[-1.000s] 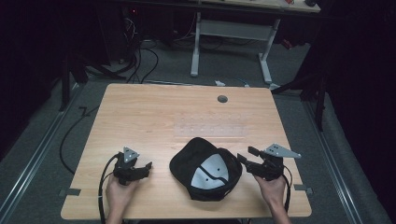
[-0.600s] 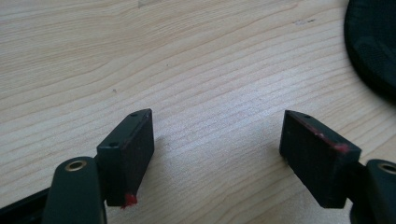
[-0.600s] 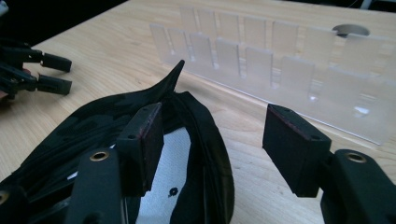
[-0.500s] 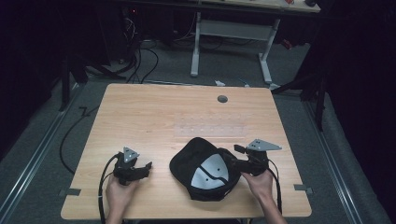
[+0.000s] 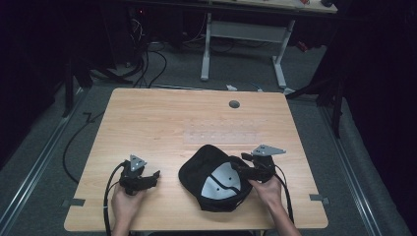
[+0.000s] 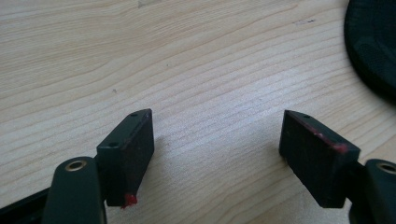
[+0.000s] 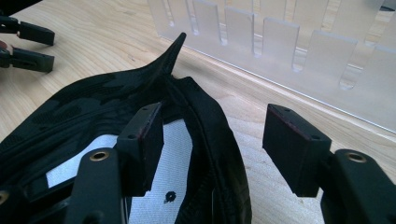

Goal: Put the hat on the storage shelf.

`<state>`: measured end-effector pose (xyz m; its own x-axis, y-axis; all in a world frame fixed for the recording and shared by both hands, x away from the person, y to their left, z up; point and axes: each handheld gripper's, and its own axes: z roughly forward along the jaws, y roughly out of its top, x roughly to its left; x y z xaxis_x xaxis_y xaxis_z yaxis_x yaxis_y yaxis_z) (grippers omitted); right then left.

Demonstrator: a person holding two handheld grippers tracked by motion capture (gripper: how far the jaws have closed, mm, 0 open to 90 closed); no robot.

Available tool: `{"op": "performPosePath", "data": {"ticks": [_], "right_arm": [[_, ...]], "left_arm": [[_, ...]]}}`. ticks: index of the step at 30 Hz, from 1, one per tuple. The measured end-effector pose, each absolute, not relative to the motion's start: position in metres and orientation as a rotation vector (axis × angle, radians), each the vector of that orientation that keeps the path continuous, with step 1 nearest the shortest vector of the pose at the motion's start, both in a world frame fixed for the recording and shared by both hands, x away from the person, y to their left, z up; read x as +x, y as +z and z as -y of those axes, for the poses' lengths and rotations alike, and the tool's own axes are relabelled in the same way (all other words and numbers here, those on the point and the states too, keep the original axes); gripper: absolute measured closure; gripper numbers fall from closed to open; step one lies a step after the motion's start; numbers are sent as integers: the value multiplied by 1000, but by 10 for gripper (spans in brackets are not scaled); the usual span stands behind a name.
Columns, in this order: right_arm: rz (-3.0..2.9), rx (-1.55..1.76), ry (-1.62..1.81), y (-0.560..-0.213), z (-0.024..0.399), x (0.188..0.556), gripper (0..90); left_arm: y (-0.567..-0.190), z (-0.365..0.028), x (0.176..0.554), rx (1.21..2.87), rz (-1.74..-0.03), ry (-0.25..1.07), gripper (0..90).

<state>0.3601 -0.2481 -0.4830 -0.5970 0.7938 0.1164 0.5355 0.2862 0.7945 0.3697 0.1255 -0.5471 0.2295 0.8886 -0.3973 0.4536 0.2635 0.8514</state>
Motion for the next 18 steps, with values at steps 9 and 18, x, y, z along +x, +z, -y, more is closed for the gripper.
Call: {"op": "performPosePath", "data": {"ticks": [9, 18], "right_arm": [[-2286, 1219, 1199, -490, 243, 366, 422], [-2296, 1189, 1188, -498, 237, 372, 556]], "left_arm": [[-547, -125, 370, 1362, -1397, 483, 266], [-547, -125, 370, 1362, -1396, 485, 266]]}}
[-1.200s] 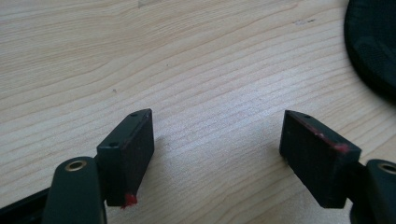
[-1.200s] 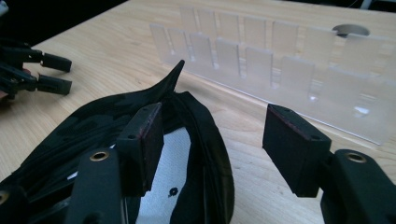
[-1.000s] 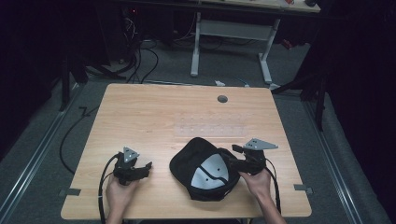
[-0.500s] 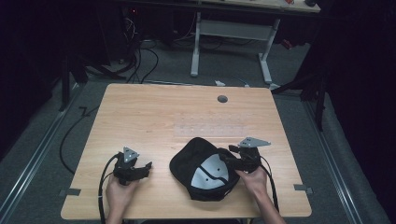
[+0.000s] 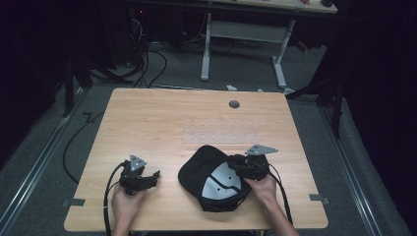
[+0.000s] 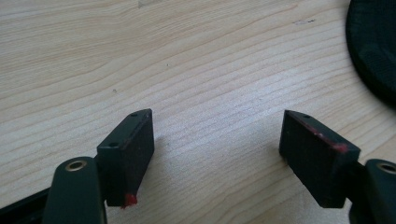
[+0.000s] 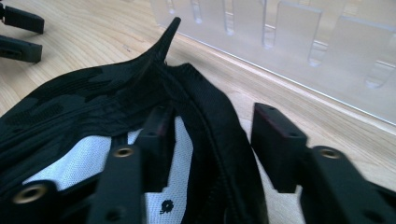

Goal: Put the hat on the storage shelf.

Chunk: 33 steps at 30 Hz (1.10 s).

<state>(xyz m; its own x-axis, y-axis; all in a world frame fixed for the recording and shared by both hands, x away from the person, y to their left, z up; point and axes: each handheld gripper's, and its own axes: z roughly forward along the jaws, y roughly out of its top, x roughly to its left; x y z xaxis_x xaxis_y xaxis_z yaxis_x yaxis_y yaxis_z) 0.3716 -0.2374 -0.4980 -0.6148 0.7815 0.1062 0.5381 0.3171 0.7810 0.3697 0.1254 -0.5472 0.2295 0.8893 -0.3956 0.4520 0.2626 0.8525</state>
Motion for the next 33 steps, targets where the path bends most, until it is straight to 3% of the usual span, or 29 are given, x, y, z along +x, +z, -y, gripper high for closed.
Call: {"op": "performPosePath", "data": {"ticks": [5, 11, 33], "right_arm": [[-2319, 1179, 1183, -501, 238, 373, 682], [-2322, 1169, 1177, -500, 237, 372, 762], [-2265, 1231, 1202, -483, 252, 362, 799]], "left_arm": [[-547, -125, 370, 1362, -1396, 485, 266], [-547, -125, 370, 1363, -1396, 484, 266], [-547, -123, 370, 1373, -1407, 482, 236]]}}
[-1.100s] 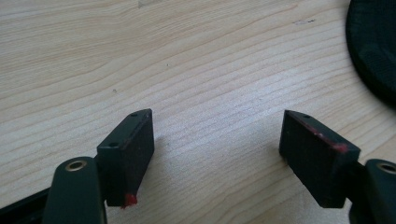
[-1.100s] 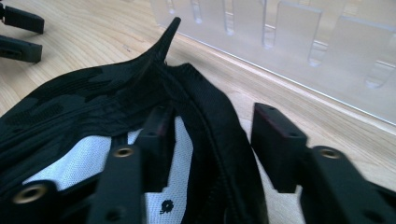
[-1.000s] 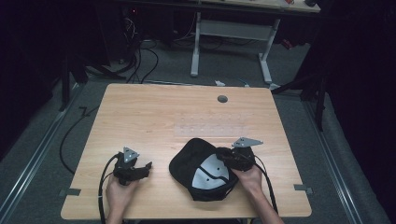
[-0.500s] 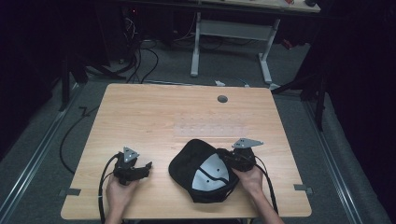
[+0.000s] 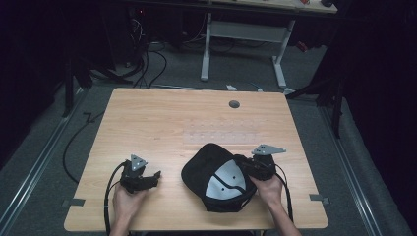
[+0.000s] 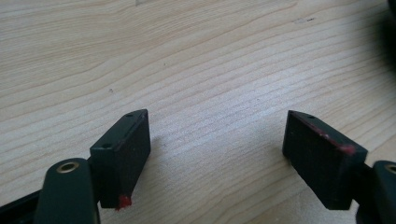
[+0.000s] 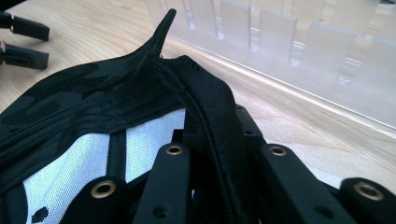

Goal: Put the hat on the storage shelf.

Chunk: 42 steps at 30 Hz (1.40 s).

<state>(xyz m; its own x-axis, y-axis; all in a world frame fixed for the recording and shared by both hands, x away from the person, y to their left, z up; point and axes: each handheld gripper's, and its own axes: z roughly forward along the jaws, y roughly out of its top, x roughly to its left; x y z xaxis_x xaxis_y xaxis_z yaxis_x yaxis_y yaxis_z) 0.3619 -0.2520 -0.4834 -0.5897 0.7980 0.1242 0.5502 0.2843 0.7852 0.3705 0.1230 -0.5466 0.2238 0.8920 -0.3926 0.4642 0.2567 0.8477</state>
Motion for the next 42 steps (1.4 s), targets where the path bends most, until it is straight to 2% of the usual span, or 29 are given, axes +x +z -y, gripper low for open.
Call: {"op": "performPosePath", "data": {"ticks": [13, 16, 26, 34, 42], "right_arm": [[-2201, 1294, 1235, -471, 266, 356, 799], [-2187, 1310, 1245, -468, 269, 356, 799], [-2174, 1321, 1243, -456, 268, 356, 799], [-2176, 1321, 1256, -452, 263, 358, 798], [-2195, 1317, 1241, -449, 254, 362, 798]], "left_arm": [[-525, -102, 346, 1374, -1250, 413, 280], [-518, -84, 336, 1406, -1183, 363, 275], [-509, -50, 320, 1484, -1046, 327, 221], [-509, -37, 319, 1500, -1028, 312, 190], [-506, -30, 317, 1492, -993, 355, 150]]}}
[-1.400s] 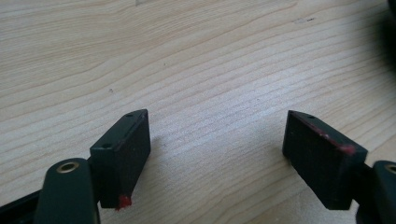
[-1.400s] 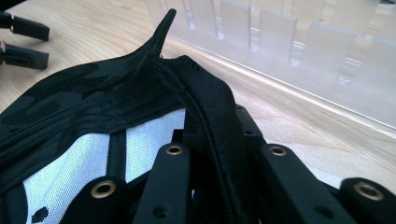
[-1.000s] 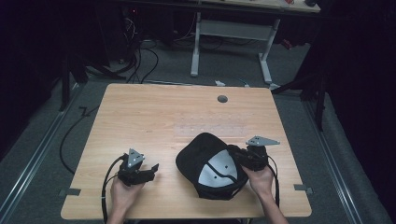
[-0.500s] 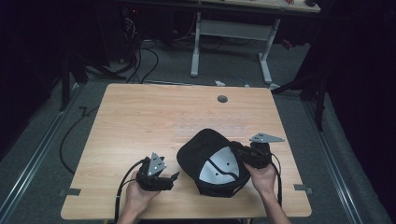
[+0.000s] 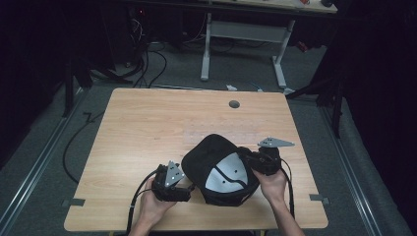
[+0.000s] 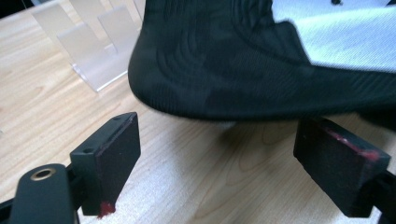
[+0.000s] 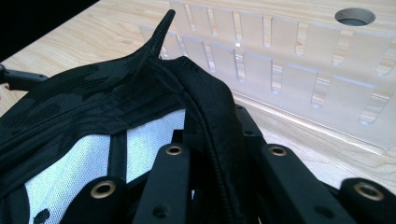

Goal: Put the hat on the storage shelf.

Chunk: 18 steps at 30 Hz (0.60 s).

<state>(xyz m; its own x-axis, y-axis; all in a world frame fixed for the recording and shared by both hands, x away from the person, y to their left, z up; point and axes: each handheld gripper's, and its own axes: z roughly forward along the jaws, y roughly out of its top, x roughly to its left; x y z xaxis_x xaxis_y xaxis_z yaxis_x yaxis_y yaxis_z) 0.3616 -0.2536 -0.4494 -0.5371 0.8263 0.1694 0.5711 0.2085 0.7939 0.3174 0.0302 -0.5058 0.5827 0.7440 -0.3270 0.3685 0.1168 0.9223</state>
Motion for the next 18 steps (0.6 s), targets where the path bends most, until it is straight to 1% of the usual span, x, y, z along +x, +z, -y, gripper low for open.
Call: {"op": "performPosePath", "data": {"ticks": [3, 13, 18], "right_arm": [[-2208, 1321, 1215, -450, 251, 362, 797], [-2237, 1326, 1167, -452, 245, 362, 796], [-2242, 1340, 1149, -452, 246, 362, 795]], "left_arm": [[-504, -30, 316, 1484, -981, 360, 150], [-499, -23, 312, 1535, -910, 419, 156], [-499, -21, 311, 1542, -894, 434, 174]]}}
